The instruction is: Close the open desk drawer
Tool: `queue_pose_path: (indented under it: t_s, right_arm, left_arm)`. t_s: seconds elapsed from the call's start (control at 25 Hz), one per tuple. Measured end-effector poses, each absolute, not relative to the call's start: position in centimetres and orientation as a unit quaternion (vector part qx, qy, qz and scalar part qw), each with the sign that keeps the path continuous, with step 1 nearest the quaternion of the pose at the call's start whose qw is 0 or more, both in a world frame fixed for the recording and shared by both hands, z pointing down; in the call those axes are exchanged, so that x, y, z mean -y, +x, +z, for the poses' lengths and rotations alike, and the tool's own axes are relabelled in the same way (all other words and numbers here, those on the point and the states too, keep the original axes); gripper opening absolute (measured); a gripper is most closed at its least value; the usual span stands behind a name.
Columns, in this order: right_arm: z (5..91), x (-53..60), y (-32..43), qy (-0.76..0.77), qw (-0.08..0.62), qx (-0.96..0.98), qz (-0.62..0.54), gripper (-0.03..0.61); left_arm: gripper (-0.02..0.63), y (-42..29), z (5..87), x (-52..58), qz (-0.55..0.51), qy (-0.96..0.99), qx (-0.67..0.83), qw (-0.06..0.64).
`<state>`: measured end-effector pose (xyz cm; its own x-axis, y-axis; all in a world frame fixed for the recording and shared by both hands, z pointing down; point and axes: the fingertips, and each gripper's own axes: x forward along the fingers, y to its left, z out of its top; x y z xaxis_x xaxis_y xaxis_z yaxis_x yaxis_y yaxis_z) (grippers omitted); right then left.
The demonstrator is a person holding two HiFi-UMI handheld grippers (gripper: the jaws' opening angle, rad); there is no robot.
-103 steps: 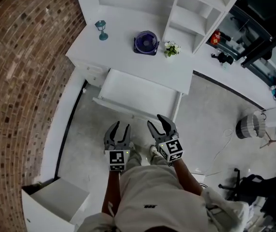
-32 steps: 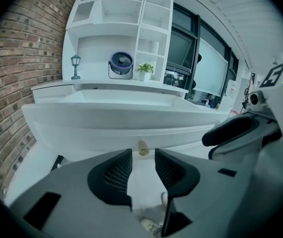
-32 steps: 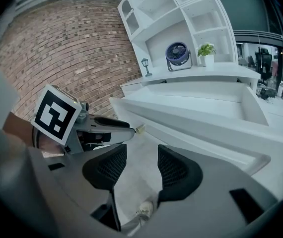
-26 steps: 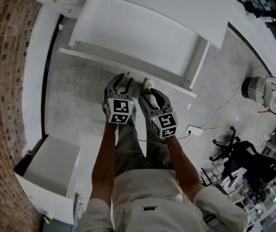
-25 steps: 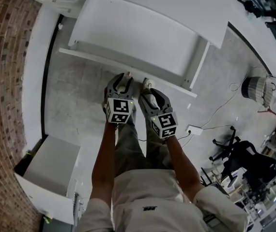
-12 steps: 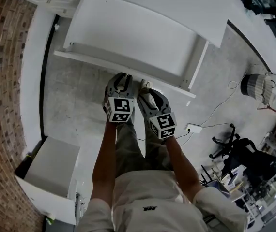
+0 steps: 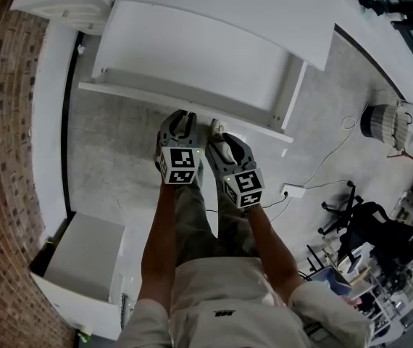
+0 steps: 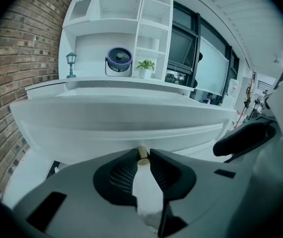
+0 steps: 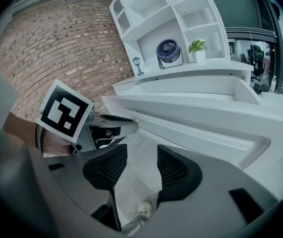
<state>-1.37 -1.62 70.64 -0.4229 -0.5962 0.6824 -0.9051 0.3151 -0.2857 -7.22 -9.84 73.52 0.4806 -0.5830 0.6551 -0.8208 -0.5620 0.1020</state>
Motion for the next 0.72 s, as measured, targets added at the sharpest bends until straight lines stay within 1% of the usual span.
queue_pose_path:
  t_s: [0.72]
  right_arm:
    - [70.9, 5.7, 1.2, 0.512, 0.224, 0.759, 0.335, 0.190]
  left_arm:
    - [0.087, -5.1, 73.2, 14.1, 0.284, 0.841, 0.410, 0.208]
